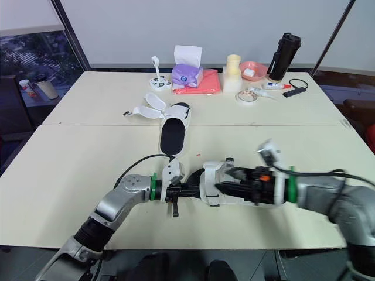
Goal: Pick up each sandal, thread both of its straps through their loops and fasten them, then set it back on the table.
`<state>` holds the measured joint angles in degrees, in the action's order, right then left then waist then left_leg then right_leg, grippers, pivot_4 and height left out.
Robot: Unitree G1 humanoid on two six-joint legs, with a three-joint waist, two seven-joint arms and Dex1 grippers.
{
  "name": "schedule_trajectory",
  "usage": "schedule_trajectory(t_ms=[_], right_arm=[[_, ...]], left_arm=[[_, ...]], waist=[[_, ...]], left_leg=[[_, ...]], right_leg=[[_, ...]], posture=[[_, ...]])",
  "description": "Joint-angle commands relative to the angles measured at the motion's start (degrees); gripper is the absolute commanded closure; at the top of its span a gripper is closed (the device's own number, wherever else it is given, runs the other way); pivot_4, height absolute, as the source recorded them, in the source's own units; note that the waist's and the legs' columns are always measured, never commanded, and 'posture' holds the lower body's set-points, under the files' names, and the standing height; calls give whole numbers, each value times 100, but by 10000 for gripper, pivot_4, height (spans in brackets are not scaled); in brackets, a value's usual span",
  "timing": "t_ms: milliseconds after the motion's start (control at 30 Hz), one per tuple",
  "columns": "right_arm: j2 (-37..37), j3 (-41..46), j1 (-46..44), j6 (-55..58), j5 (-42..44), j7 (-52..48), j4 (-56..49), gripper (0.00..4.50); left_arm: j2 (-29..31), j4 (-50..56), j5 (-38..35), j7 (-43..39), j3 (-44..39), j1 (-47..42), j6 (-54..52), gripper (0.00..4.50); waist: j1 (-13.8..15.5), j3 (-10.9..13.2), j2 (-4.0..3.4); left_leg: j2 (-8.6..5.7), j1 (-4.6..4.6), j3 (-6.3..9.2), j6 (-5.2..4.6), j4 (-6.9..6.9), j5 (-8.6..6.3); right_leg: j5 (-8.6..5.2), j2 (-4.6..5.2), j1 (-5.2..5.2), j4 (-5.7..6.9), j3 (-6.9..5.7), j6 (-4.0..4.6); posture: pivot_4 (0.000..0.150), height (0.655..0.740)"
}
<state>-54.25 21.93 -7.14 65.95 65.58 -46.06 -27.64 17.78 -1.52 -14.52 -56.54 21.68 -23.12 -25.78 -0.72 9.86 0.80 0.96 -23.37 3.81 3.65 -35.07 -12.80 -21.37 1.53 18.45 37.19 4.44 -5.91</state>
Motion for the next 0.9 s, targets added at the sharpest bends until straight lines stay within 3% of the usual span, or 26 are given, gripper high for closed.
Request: schedule_trajectory(t_ms=[33, 467, 900], right_arm=[[-347, -206, 699, -167, -256, -457, -627, 6249], [518, -1541, 1159, -1135, -1449, 247, -980, 6249], [901, -1610, 1110, -1250, -1756, 704, -785, 6249]], left_arm=[[224, -477, 252, -190, 473, 268, -487, 45000], [231, -383, 265, -370, 604, 227, -550, 45000], [180, -370, 232, -279, 543, 246, -609, 45000]], waist=[[7, -3, -1], [5, -8, 11], [5, -9, 12]], left_leg=[[0, 1, -3, -1, 2, -1], [0, -3, -15, -1, 4, -2], [1, -2, -10, -1, 1, -2]], right_leg=[[-1, -2, 0, 0, -1, 1], [-6, 2, 8, -4, 4, -1], [-6, 3, 4, -3, 4, -1]], posture=[[1500, 7400], [1500, 7400], [1500, 7400]])
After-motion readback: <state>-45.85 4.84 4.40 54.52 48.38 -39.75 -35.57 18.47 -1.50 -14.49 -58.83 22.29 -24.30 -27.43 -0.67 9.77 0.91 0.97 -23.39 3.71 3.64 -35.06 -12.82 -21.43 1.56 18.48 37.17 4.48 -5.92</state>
